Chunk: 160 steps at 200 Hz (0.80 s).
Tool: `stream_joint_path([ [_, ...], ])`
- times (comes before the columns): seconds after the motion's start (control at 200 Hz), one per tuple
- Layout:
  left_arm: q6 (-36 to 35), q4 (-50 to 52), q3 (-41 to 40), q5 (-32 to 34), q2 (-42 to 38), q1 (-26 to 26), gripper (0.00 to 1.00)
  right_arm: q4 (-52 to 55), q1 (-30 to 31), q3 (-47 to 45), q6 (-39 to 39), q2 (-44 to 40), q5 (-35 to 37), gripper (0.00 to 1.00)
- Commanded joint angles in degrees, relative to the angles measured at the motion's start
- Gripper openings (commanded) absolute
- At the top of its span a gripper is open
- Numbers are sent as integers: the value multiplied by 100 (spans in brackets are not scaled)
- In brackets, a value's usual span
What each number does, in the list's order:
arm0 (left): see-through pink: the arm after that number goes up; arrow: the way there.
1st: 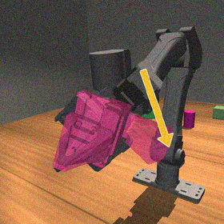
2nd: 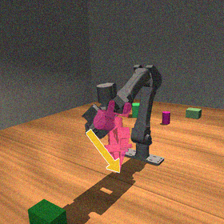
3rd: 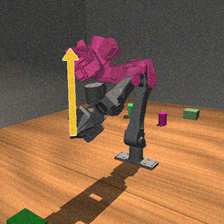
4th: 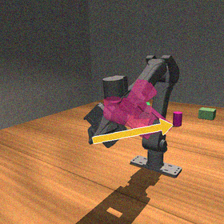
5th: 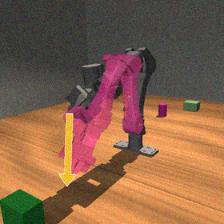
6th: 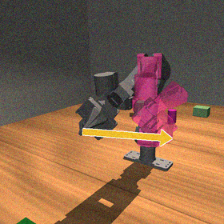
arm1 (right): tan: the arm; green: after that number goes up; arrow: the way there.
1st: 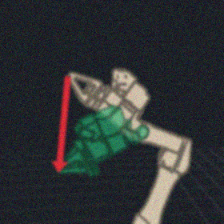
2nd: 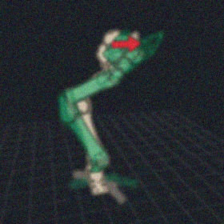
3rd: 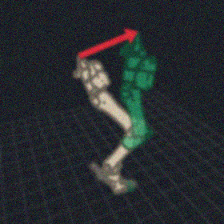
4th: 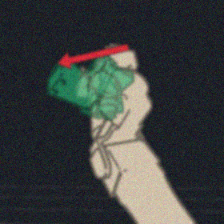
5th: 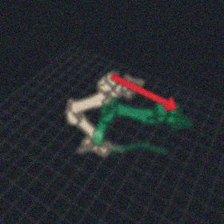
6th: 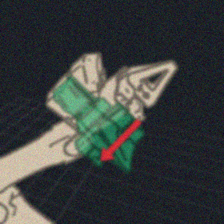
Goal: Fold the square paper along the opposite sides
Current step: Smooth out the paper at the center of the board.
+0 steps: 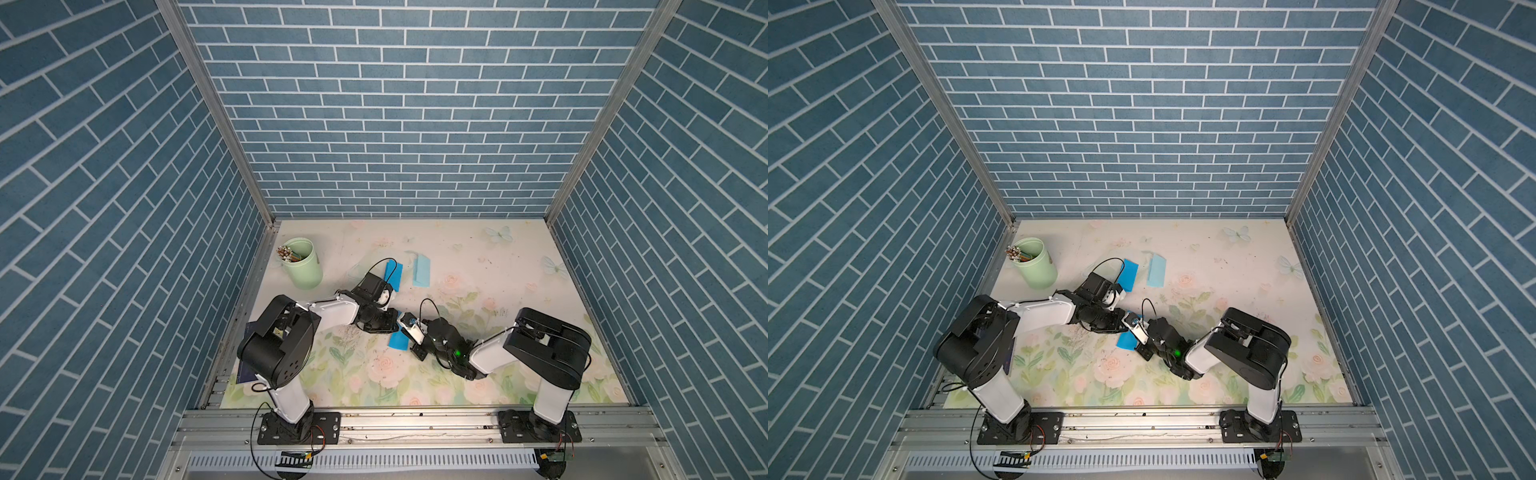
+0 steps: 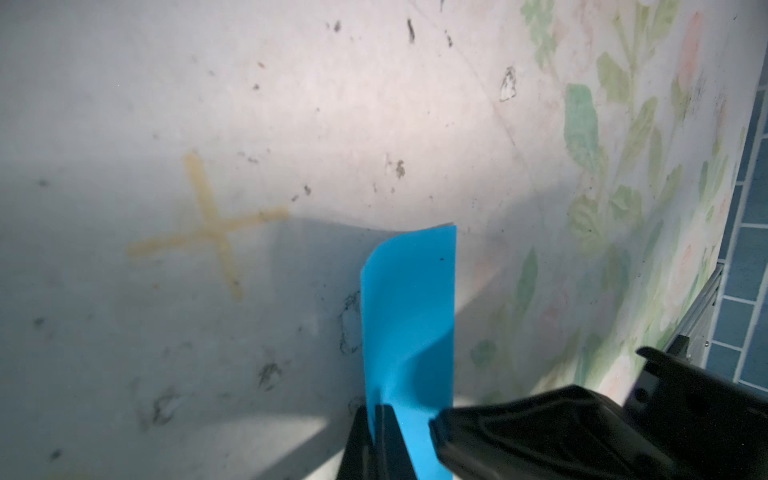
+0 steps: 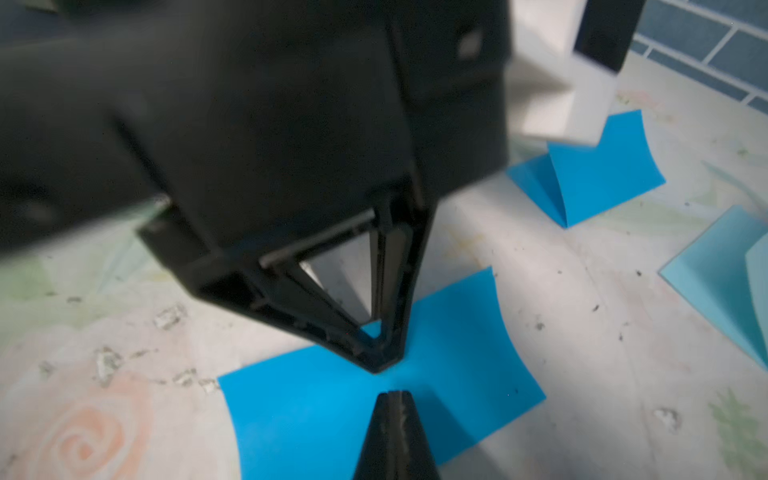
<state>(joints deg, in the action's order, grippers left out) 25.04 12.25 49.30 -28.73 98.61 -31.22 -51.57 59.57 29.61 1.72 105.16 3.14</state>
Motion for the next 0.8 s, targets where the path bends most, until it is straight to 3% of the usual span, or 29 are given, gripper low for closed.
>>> stream_joint_path([
  [0.0, -11, 348, -173, 534, 109, -4, 0, 68, -15, -107, -119, 177, 208, 0],
  [0.28, 4, 323, -245, 566, 63, -2, 0, 380, -200, -303, -179, 206, 595, 0],
  [0.59, 28, 306, -314, 658, -14, -1, 0, 525, -572, -436, 64, -68, 522, 0],
  [0.795, 24, 292, -324, 710, -18, -4, 0, -237, -409, -588, 218, -740, -214, 0],
])
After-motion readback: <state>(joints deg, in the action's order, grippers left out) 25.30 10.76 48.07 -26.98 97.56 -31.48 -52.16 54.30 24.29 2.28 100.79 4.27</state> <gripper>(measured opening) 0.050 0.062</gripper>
